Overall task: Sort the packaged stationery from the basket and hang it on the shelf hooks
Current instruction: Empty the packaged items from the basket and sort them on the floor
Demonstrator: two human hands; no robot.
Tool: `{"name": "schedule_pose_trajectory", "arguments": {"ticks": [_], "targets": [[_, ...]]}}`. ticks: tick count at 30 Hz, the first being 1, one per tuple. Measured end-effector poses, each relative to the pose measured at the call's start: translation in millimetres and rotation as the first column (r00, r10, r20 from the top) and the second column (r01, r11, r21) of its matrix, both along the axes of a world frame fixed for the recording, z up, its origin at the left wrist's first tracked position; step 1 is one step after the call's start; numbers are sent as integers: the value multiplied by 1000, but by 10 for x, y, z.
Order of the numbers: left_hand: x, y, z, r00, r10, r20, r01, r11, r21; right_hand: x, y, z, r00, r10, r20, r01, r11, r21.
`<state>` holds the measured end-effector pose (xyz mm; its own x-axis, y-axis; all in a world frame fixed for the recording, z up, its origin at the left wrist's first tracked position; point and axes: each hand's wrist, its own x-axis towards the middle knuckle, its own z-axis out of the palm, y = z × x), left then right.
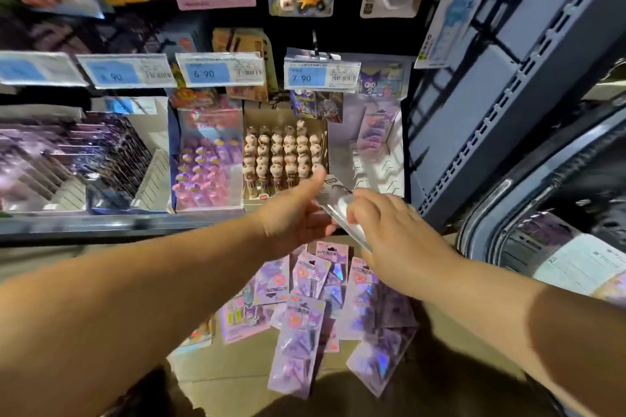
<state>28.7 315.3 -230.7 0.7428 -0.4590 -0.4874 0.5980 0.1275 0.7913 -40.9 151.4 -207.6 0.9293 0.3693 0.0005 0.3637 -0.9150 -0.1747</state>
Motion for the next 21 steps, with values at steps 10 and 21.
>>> {"name": "schedule_pose_trajectory", "arguments": {"ticks": [10,21], "targets": [[-77,1027,233,998,55,6,-54,960,275,160,428,179,937,195,-289,-149,973,174],[-682,2233,-658,965,138,-225,-129,990,56,159,1910,-820,754,2,-656,320,872,371]]}}
